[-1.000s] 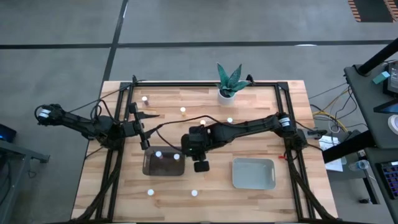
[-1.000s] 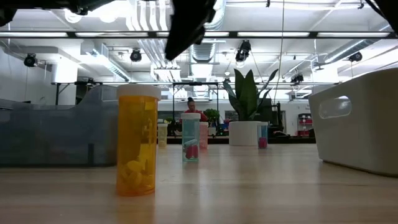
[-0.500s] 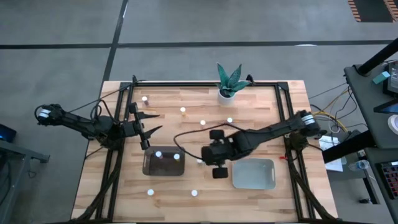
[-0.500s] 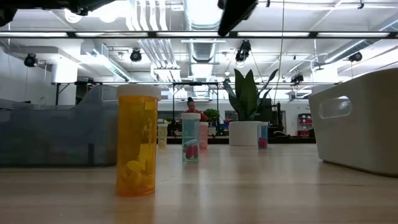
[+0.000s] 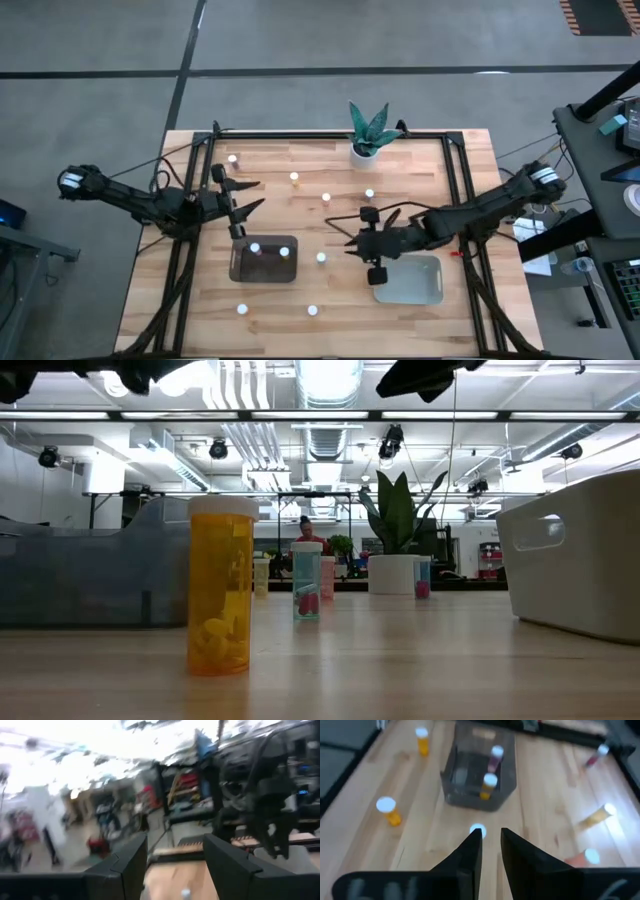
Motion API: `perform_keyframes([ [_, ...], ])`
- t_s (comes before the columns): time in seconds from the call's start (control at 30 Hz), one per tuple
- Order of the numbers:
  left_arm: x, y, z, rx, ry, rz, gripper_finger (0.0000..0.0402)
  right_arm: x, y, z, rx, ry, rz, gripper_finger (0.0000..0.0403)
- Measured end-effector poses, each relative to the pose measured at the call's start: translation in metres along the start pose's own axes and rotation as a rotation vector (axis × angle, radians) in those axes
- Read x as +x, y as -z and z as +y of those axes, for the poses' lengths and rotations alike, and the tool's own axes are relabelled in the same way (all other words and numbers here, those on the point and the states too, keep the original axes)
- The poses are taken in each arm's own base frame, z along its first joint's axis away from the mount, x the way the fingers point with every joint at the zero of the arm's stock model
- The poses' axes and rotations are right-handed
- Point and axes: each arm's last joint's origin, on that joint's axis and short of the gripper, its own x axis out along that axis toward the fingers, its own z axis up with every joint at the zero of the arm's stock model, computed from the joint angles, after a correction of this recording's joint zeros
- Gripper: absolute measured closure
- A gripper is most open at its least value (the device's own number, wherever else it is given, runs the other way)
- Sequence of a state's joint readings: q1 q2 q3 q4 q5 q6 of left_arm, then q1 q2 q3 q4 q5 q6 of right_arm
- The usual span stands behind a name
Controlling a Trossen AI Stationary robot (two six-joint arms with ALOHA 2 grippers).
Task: Pick and place medicine bottles into bin by pill shape (circle, oval)
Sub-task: Put the top left blue capsule bottle into the gray bin
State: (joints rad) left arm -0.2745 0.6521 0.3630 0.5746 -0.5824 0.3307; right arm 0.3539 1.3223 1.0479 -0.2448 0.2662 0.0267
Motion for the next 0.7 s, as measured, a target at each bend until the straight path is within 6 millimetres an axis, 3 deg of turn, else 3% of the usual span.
perform_keyframes([
  [0.27,0.009,0.017,-0.003,-0.157,-0.335,0.16,0.0226,-0.021,0.038,-0.008,-0.002,0.003,-0.173,0.0339],
  [0.7,0.039,0.0,0.008,-0.219,-0.459,0.232,0.0226,-0.043,0.066,-0.015,-0.075,0.017,-0.287,0.0339],
])
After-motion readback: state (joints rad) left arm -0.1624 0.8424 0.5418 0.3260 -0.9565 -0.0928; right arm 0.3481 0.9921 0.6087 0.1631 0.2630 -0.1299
